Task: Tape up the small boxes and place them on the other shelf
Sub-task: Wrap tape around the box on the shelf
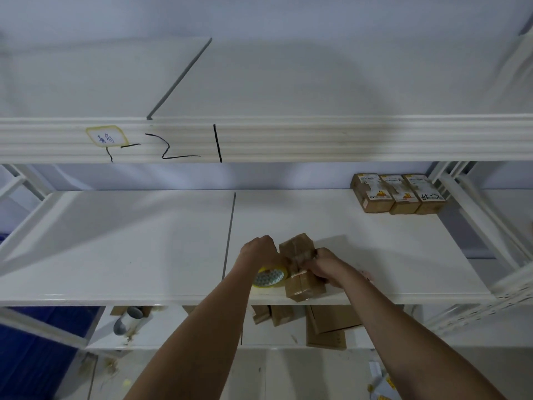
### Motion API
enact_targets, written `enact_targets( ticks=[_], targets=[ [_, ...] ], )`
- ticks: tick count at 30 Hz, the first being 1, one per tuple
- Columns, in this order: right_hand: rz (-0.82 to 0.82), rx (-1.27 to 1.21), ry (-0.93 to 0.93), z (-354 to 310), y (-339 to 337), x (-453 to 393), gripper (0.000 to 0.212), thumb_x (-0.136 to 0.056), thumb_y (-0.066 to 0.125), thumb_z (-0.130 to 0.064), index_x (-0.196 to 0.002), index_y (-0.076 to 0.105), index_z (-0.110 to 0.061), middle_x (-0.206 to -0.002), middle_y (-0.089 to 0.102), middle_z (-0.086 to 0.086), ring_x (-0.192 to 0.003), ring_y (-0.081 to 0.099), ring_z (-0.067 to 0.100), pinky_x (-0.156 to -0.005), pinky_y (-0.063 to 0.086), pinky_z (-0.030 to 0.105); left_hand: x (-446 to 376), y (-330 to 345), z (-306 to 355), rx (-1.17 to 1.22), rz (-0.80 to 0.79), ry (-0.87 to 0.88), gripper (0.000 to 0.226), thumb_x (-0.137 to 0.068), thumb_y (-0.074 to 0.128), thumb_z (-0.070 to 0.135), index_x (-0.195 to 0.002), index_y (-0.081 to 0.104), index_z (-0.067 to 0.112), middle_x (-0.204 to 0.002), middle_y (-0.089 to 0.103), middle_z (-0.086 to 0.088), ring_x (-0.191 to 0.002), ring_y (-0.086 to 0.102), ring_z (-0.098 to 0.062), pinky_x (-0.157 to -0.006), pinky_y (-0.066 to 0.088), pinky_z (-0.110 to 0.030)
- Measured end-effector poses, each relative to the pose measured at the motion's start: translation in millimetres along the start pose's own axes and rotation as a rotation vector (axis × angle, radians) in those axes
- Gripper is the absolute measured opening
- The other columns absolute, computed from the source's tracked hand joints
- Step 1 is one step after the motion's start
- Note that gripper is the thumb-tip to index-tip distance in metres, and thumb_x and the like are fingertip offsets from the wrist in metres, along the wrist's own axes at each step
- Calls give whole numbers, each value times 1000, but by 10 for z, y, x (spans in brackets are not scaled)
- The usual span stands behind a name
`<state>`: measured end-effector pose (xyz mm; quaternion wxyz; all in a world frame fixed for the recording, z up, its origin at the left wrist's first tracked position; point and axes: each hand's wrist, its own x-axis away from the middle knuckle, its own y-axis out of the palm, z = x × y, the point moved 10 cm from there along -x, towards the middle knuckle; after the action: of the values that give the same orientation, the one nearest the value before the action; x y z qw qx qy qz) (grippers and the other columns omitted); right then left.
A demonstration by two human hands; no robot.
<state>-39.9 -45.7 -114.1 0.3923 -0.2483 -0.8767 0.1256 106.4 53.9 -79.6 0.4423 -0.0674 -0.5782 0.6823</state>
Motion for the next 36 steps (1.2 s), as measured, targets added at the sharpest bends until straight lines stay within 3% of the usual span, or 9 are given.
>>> enact_targets(
  ticks=[3, 7, 11, 16, 25, 32, 36],
  targets=[
    [-1, -52, -29, 33, -76, 6, 52, -83, 78, -32, -126, 59, -10, -109, 69, 6, -94, 67, 18, -69, 56, 30, 25, 8, -70, 61, -108, 45, 48, -82, 67, 63, -70, 59, 18, -78, 61, 0, -66, 55, -11, -58, 41, -22],
    [-14, -133, -38, 54, -165, -12, 43, -85, 79, -24, -122, 63, -12, -108, 72, 8, -99, 69, 24, -90, 58, 42, 37, -36, -156, 163, -154, 85, 47, -87, 64, 60, -67, 59, 18, -74, 51, 2, -66, 47, -11, -61, 37, -22],
    [-22, -175, -57, -20, -194, 30, 37, -87, 77, -20, -120, 63, -13, -110, 71, 9, -101, 69, 26, -93, 57, 46, -10, -66, -211, 153, -138, 74, 46, -86, 66, 58, -67, 60, 17, -76, 53, 0, -67, 48, -11, -62, 38, -22],
    [-71, -266, -83, -96, -220, 122, 40, -87, 78, -22, -123, 61, -15, -114, 71, 8, -103, 70, 26, -91, 58, 47, -52, -99, -450, 108, -46, -17, 55, -67, 76, 70, -77, 64, 18, -84, 63, -1, -76, 61, -15, -72, 54, -30],
    [-124, -414, -118, -82, -176, 159, 53, -89, 75, -17, -138, 56, -13, -117, 72, 9, -103, 72, 26, -84, 61, 41, -24, -39, -443, 139, -68, -36, 55, -65, 75, 73, -71, 62, 20, -82, 66, -2, -78, 65, -17, -65, 50, -27],
    [-194, -565, -145, -139, -80, 200, 38, -96, 66, -16, -134, 61, -13, -118, 73, 8, -110, 68, 26, -85, 58, 36, -42, -87, -328, 140, -51, 11, 57, -68, 71, 76, -76, 63, 21, -83, 64, 0, -74, 62, -12, -71, 54, -28],
    [-220, -665, -113, -91, -30, 159, 42, -95, 67, -20, -135, 57, -11, -123, 70, 13, -116, 66, 30, -90, 58, 41, -52, -141, -286, 194, -36, 21, 56, -74, 70, 71, -81, 66, 15, -78, 62, 1, -69, 60, -11, -68, 52, -26]
  ],
)
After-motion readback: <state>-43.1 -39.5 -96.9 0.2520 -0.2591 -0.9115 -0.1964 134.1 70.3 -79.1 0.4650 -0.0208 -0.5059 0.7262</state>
